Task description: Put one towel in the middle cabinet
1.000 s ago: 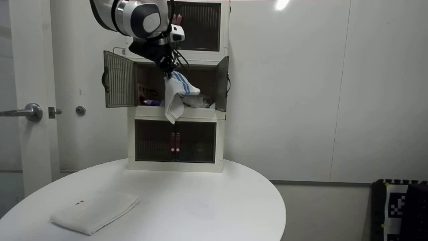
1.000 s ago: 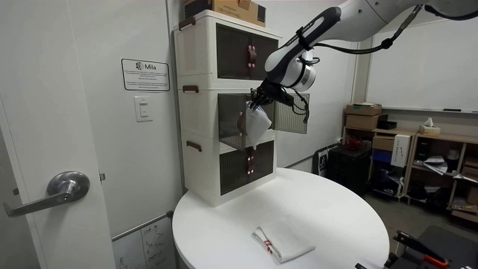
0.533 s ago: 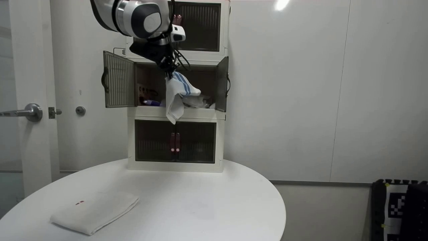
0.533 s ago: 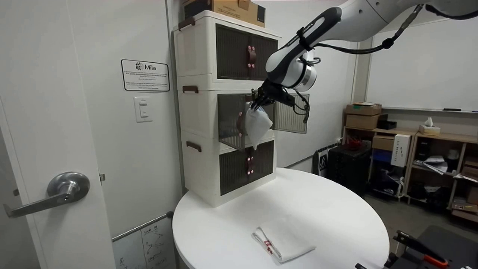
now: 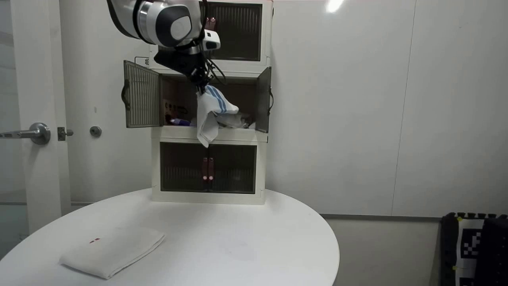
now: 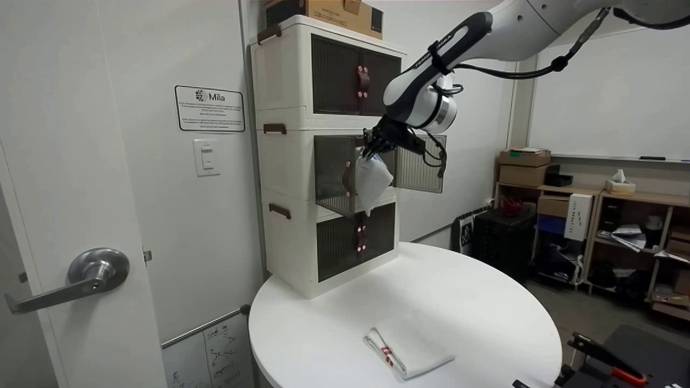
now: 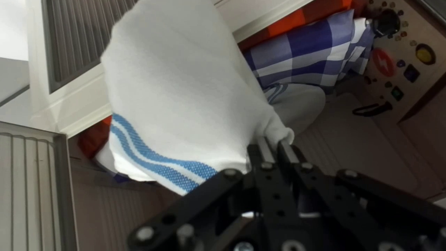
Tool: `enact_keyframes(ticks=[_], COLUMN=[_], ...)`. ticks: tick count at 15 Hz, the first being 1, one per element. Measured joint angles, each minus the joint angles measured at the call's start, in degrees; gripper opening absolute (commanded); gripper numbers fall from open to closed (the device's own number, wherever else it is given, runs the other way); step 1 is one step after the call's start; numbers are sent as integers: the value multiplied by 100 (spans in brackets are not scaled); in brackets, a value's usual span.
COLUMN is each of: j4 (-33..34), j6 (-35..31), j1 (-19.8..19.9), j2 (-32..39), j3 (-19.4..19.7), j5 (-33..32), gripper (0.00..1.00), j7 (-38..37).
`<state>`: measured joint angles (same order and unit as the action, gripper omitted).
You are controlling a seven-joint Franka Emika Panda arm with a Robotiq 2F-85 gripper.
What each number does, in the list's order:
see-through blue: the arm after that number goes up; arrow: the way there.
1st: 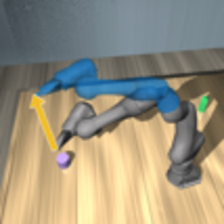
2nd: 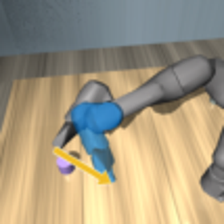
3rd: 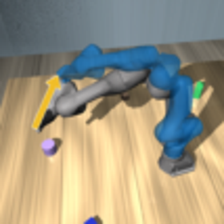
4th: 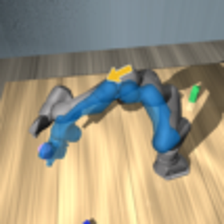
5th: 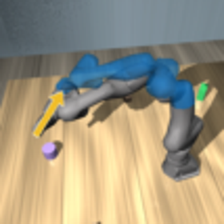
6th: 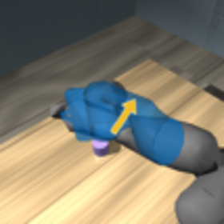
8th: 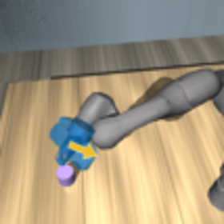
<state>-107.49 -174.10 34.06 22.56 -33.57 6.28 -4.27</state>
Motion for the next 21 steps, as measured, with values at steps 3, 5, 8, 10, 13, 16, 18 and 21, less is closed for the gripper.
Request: enact_keyframes(ticks=[3, 5, 8, 10, 13, 16, 18, 21], j4=[13, 53, 240, 457, 911, 1473, 1886, 2406], j6=[-228, -394, -544, -577, -592, -592, -592, -633], j1=[-32, -77, -163, -219, -329, -431, -471, -724], j2=[98, 238, 550, 803, 1210, 1652, 1974, 2383], j3=[-14, -15, -2, 2, 8, -2, -27, 7], j5=[0, -7, -28, -41, -89, -152, -209, -265], gripper=[2, 2, 2, 2, 2, 2, 2, 2], j7=[75, 160, 311, 430, 610, 828, 1001, 1123])
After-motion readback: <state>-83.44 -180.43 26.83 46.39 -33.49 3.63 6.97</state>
